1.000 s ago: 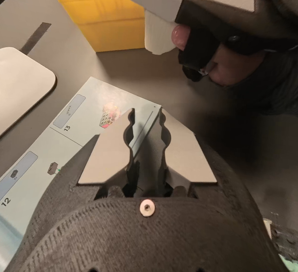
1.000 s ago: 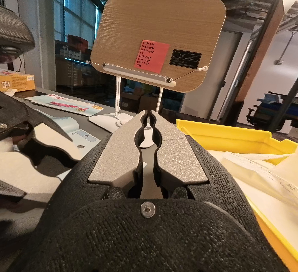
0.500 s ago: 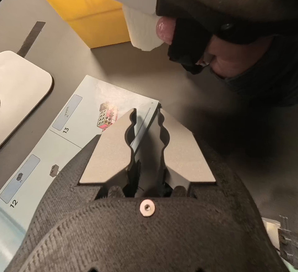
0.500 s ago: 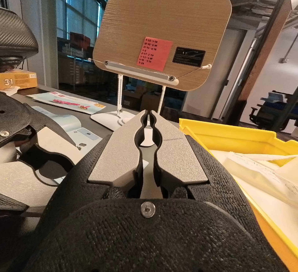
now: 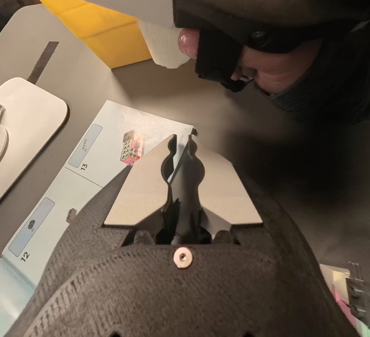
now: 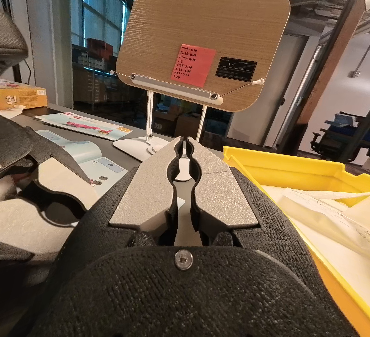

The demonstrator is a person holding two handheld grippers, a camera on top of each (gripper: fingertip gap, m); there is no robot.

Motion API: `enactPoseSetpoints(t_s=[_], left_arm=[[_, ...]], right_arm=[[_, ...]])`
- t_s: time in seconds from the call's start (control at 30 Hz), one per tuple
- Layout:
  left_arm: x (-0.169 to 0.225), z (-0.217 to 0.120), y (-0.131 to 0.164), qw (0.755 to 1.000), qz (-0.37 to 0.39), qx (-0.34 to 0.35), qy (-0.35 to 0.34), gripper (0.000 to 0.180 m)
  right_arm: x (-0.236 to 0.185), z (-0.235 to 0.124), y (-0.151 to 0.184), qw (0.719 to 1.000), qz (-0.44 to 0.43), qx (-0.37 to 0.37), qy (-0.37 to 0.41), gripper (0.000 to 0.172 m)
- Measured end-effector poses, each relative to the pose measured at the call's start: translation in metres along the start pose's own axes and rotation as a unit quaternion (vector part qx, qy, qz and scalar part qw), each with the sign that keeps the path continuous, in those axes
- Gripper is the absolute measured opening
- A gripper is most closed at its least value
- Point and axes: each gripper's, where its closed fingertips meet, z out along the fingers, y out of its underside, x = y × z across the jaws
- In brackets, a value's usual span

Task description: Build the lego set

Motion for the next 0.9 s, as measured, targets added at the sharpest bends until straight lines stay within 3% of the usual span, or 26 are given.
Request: enactPoseSetpoints(t_s=[0.37,0.9], left_arm=[[-0.008,0.0,-0.004,0.992,0.098,0.006,-0.08,0.031],[-0.016,-0.002,-0.003,0.992,0.084,0.004,-0.098,0.035]], right_arm=[[-0.001,0.0,0.0,1.0,-0.001,-0.001,-0.003,0.0],[-0.003,0.0,0.0,1.0,0.0,-0.001,-0.006,0.0]])
